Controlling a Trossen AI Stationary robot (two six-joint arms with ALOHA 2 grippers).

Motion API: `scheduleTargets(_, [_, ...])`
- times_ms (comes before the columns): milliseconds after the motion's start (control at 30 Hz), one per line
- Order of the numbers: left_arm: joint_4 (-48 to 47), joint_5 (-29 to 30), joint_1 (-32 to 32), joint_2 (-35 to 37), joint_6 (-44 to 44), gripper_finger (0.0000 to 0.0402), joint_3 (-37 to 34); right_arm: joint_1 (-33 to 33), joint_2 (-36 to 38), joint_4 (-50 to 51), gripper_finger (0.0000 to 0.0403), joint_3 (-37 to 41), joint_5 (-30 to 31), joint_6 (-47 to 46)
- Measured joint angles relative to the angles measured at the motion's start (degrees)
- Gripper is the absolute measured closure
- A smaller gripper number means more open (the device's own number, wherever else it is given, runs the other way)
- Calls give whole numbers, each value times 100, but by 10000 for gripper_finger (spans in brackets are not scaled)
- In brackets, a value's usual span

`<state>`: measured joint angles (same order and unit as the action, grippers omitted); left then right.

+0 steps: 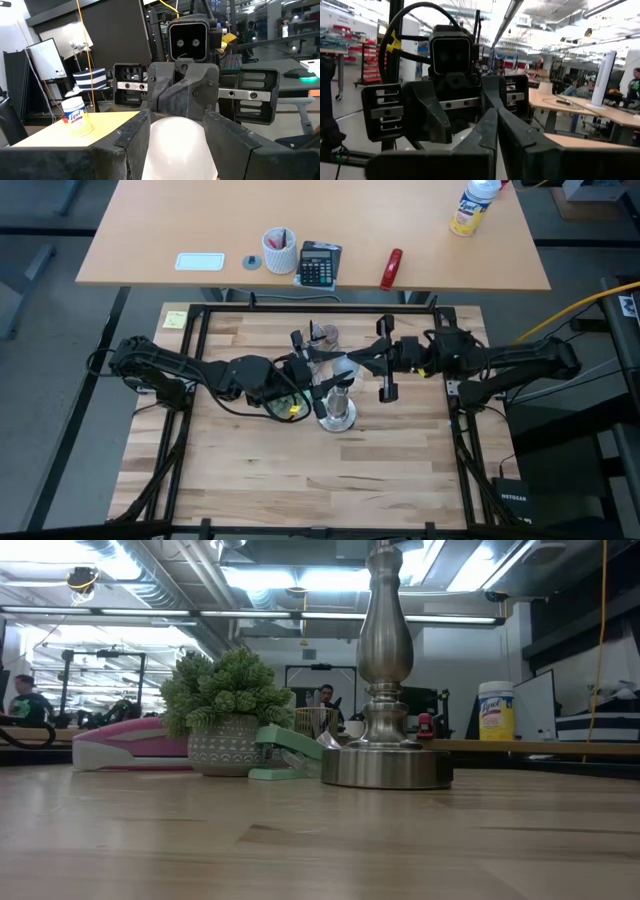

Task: Screw lightbulb
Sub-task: Insert the lightbulb into the lamp

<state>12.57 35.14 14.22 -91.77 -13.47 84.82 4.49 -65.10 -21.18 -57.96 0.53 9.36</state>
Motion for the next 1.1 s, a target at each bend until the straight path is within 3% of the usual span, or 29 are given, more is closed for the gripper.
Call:
scheduleTargets(433, [4, -3, 8, 0, -2, 227, 0, 4, 9, 1313, 386, -566, -162, -26])
scheduleTargets(1100, [292, 4, 8, -11, -196, 227, -9, 4, 7, 1439, 386, -559, -107, -26])
